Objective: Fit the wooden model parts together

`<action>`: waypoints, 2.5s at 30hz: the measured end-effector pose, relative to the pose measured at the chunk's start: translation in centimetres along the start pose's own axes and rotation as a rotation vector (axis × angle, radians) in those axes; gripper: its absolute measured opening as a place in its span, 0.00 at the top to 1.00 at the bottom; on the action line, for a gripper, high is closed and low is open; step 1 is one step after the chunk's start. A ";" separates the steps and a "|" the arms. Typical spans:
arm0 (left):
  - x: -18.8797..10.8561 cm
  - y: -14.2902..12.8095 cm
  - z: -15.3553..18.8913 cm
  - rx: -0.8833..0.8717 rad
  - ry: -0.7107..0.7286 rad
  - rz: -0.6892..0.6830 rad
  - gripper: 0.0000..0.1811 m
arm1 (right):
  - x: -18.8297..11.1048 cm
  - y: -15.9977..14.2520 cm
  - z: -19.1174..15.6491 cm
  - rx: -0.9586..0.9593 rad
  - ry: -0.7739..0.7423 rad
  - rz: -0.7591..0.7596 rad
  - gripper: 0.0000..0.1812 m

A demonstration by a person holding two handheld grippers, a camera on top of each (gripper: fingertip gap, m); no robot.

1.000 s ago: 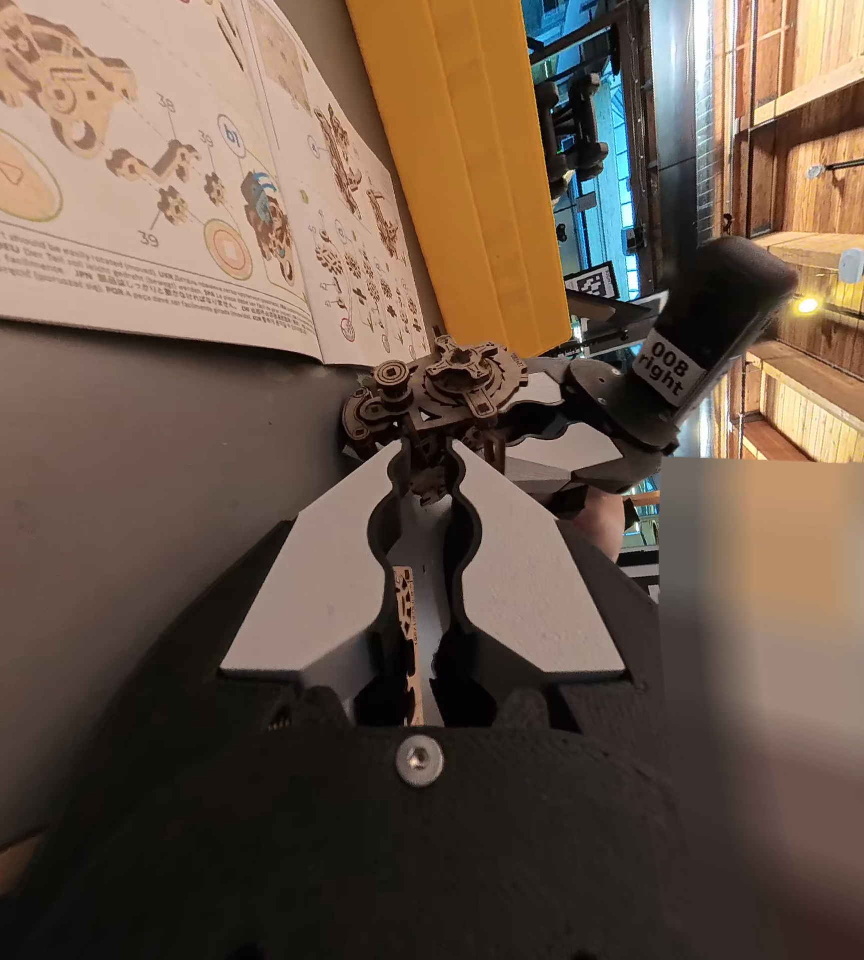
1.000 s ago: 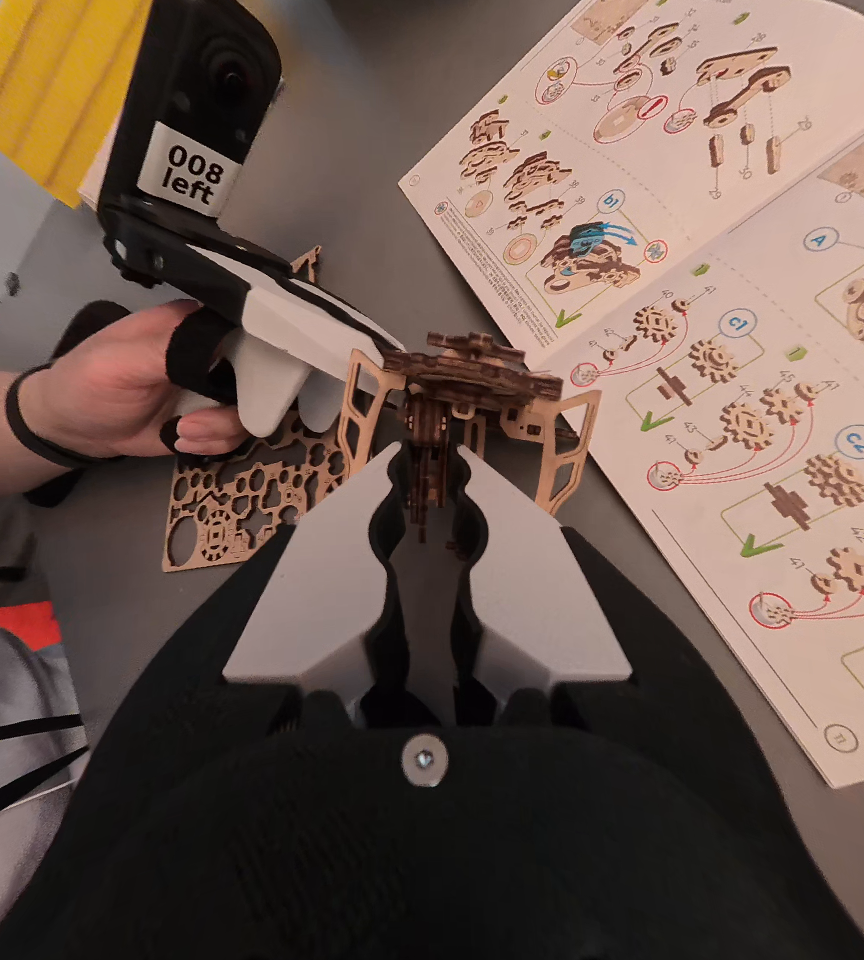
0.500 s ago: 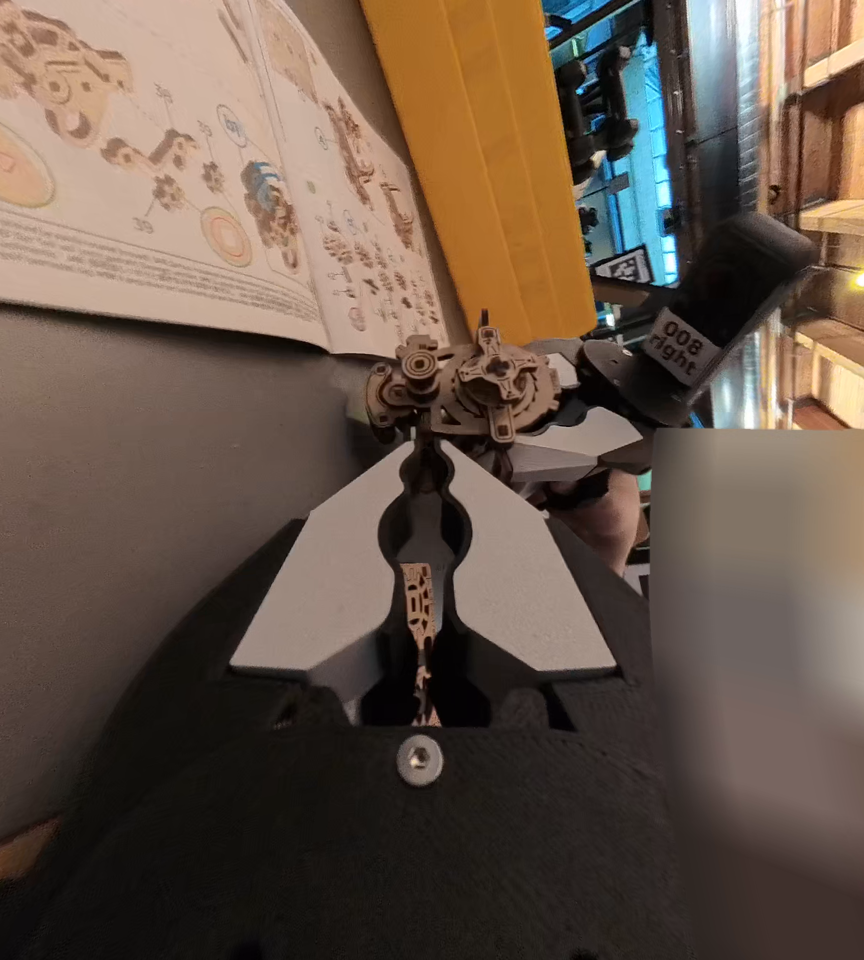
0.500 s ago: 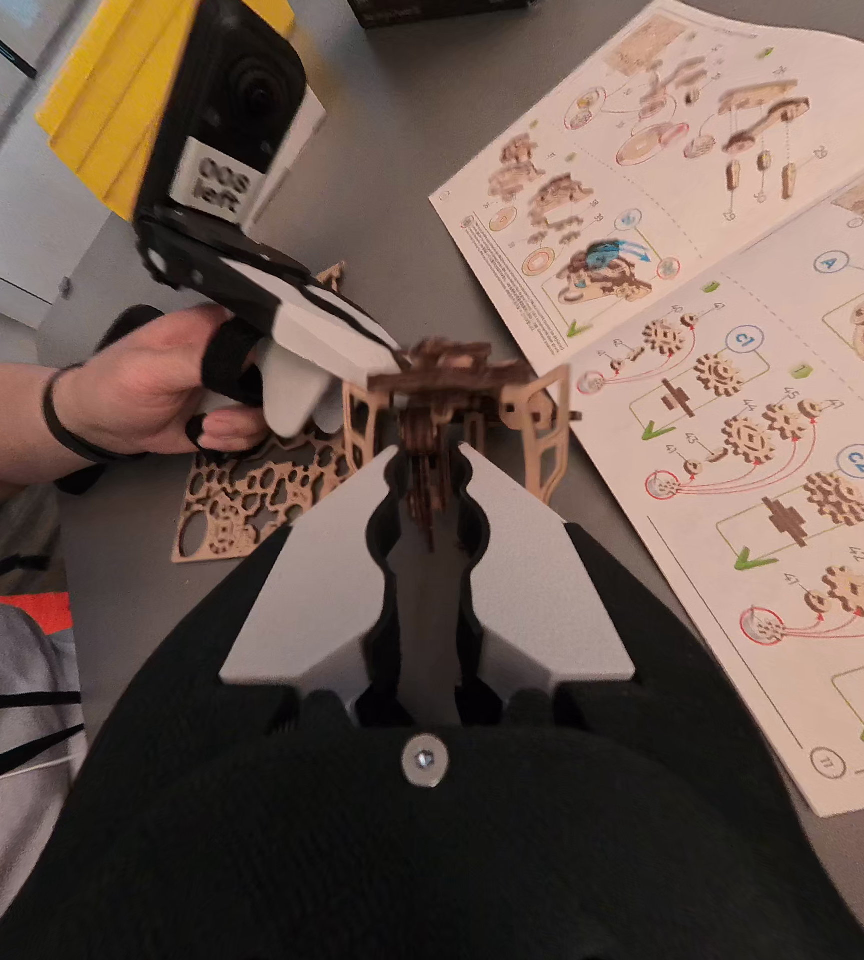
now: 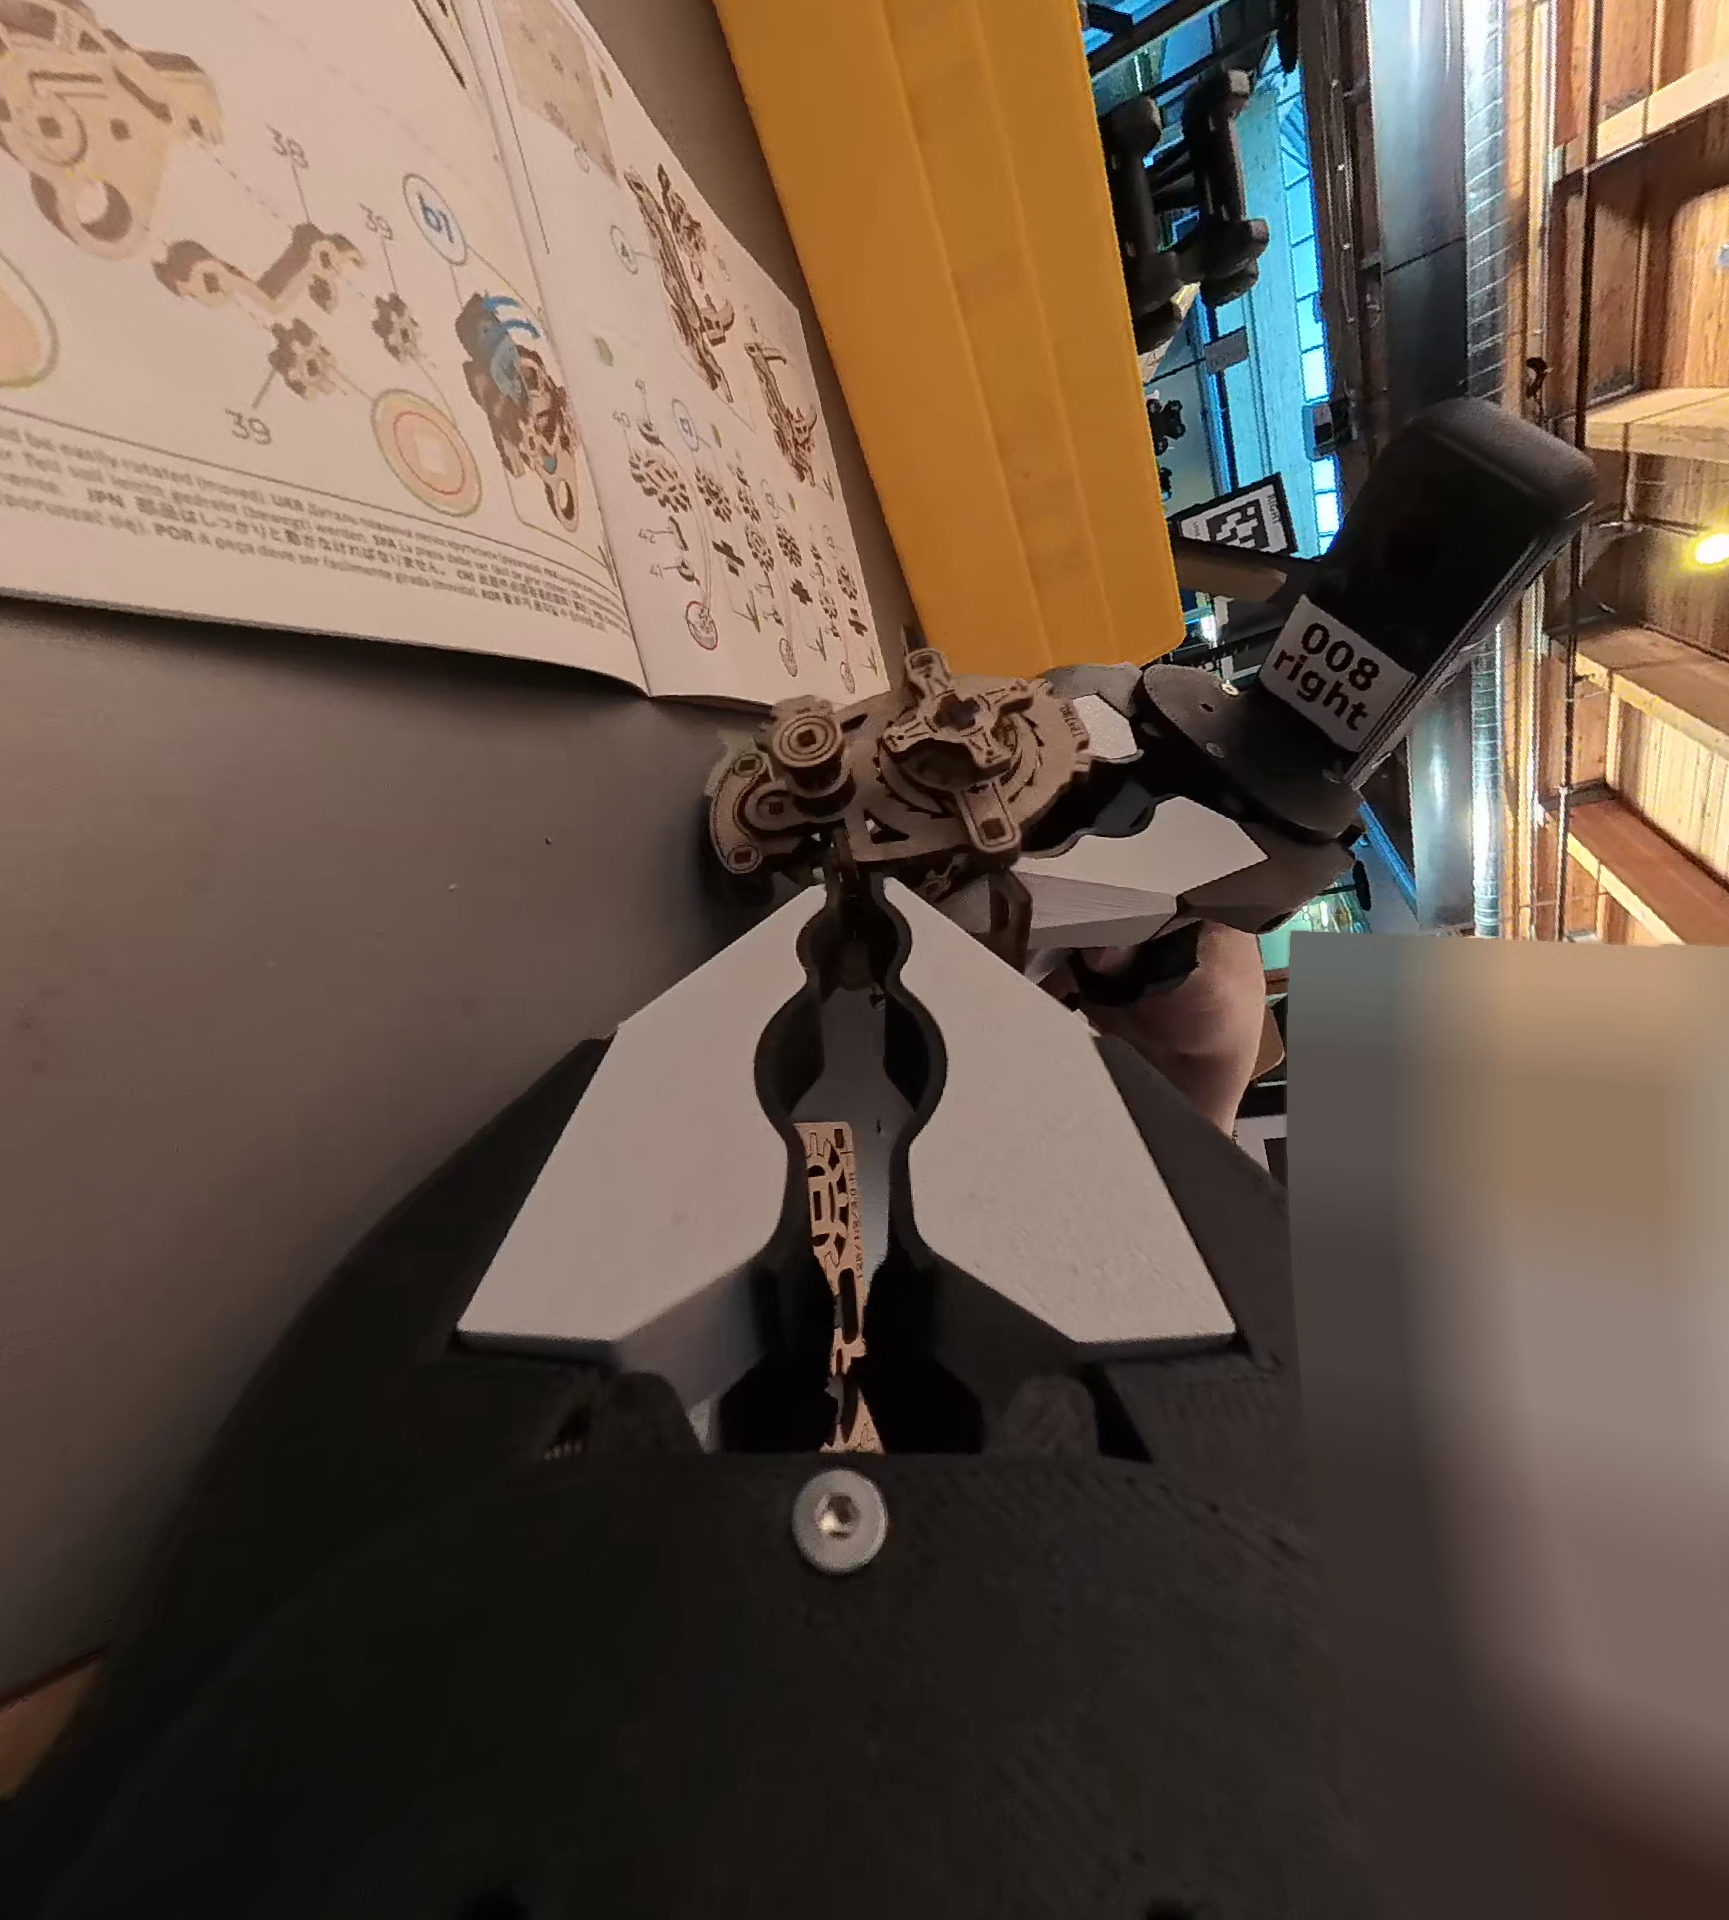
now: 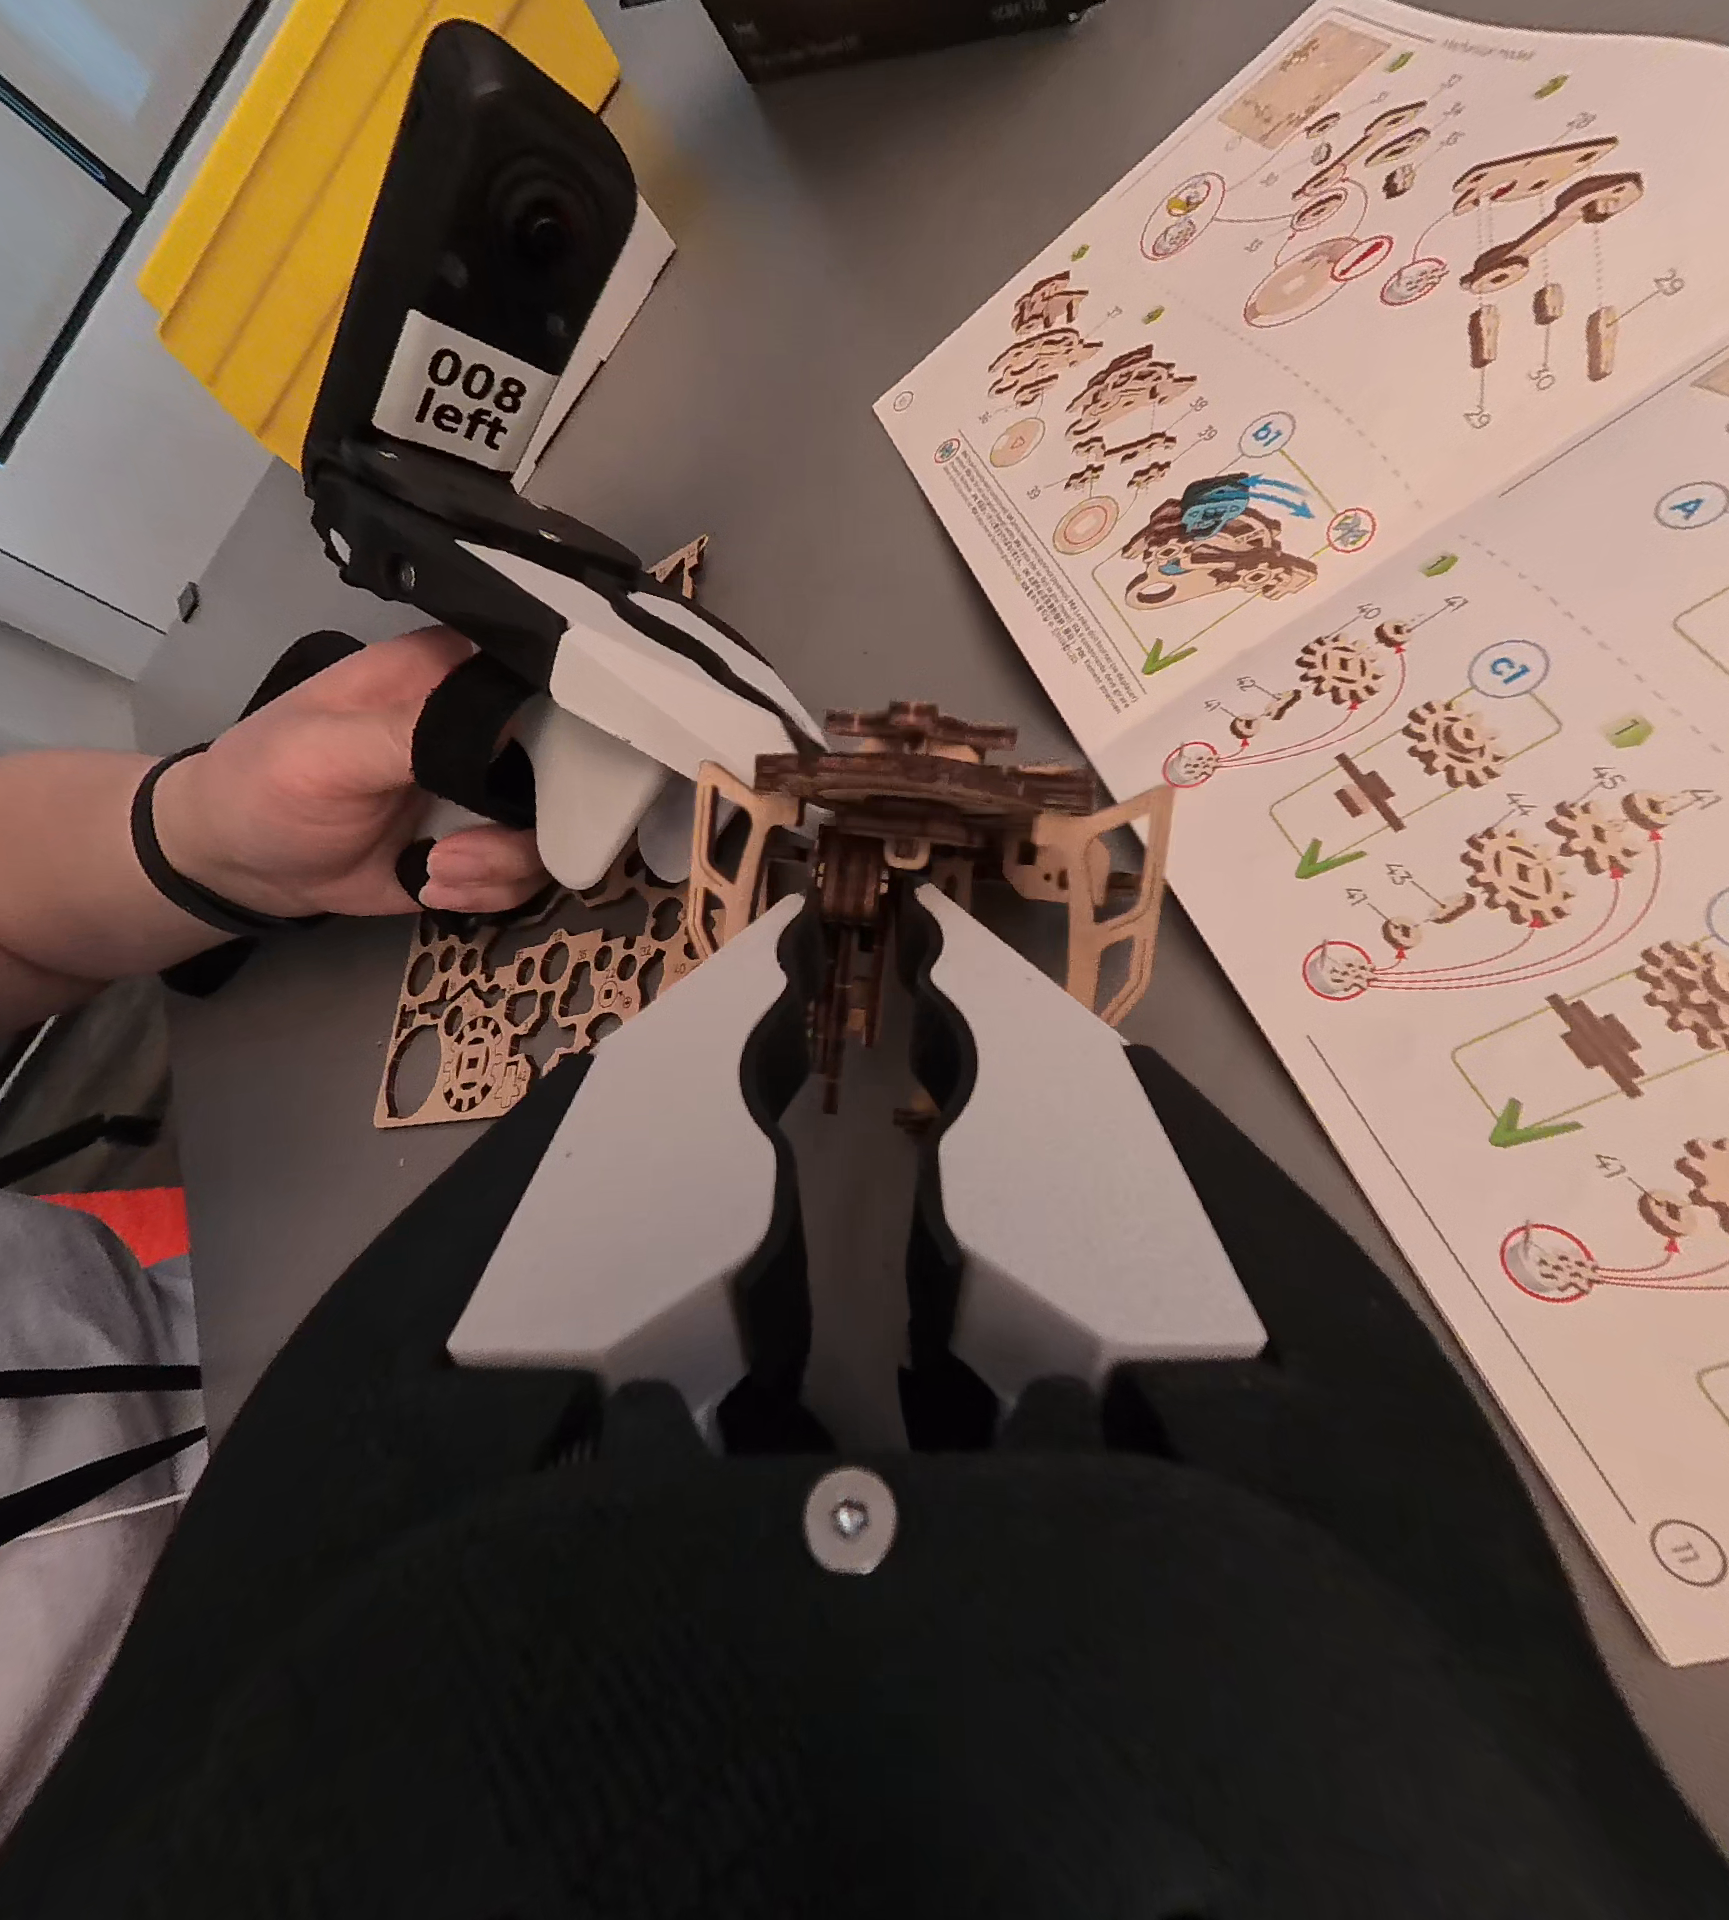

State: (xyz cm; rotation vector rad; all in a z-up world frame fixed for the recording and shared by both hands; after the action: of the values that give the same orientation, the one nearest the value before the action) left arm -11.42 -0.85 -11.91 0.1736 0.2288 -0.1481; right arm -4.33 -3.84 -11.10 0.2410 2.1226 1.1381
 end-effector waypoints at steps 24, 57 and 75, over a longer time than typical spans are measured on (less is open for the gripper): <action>0.0 0.1 0.2 -0.029 -0.023 0.037 0.92 | 0.2 0.1 0.1 -0.005 -0.051 -0.040 0.93; 0.0 0.2 0.1 -0.115 -0.043 0.051 0.92 | 0.3 0.2 -0.1 -0.115 -0.163 -0.103 0.93; 0.0 0.1 0.2 -0.034 0.001 0.088 0.92 | 0.3 0.3 -0.3 -0.150 -0.217 -0.128 0.94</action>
State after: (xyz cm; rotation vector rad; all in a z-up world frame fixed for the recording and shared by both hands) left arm -11.35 -0.78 -11.75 0.1492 0.2240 -0.0569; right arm -4.73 -3.72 -10.92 0.1492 1.8276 1.1357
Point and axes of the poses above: each gripper's, where its closed fingertips meet, x out along the fingers, y out of its top, z = x × y across the jaws, the point moved 4 cm from there along -x, back along the fingers, and after that the axes turned 13 degrees about -x, right-handed, at the moved point
